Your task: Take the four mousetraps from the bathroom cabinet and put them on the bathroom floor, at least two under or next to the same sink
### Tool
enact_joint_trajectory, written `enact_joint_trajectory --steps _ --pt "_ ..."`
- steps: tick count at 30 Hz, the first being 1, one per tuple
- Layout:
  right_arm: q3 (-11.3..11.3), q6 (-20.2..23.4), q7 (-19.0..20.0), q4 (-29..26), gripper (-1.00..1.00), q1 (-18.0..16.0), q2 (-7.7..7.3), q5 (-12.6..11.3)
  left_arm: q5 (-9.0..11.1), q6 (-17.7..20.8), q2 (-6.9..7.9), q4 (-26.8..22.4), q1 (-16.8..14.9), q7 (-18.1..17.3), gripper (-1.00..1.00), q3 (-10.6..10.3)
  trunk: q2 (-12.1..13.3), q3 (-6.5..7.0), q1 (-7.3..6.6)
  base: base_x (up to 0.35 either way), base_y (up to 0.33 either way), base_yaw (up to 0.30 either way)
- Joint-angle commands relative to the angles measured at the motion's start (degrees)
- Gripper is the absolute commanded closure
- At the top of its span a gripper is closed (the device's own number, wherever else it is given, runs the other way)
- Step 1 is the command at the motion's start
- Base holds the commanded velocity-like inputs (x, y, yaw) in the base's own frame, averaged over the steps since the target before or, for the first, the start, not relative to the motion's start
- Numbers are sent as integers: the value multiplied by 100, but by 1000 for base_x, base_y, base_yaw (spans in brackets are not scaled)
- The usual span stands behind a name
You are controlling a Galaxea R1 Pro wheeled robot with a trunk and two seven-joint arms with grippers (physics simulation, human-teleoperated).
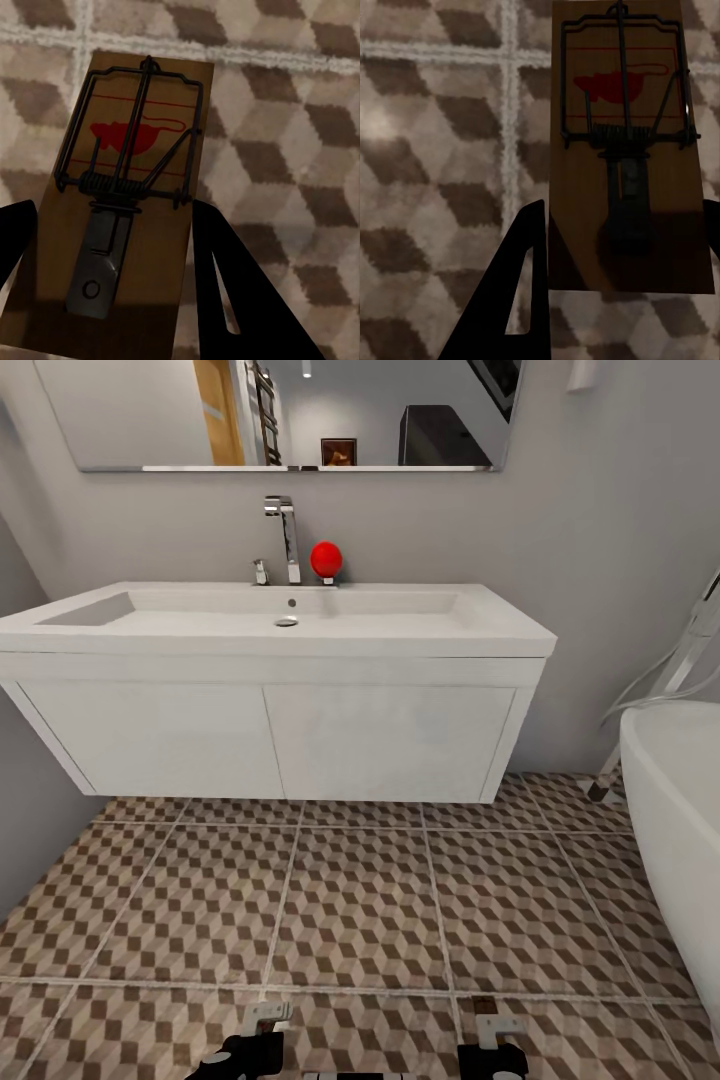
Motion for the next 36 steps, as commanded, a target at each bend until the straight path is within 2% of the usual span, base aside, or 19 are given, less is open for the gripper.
enact_joint_trajectory --steps 1,16,36 --pt "12 3 -23 2 100 -2 0 16 33 -11 1 1 -3 33 100 -51 -2 -4 -1 0 0 0" --pt "15 -1 -23 2 100 -2 0 16 24 -11 -1 1 -3 29 100 -60 -2 -4 -1 2 0 0" --pt "13 -3 -23 2 100 6 -8 16 33 -107 2 1 -3 33 100 -52 -2 -4 -1 63 0 0"
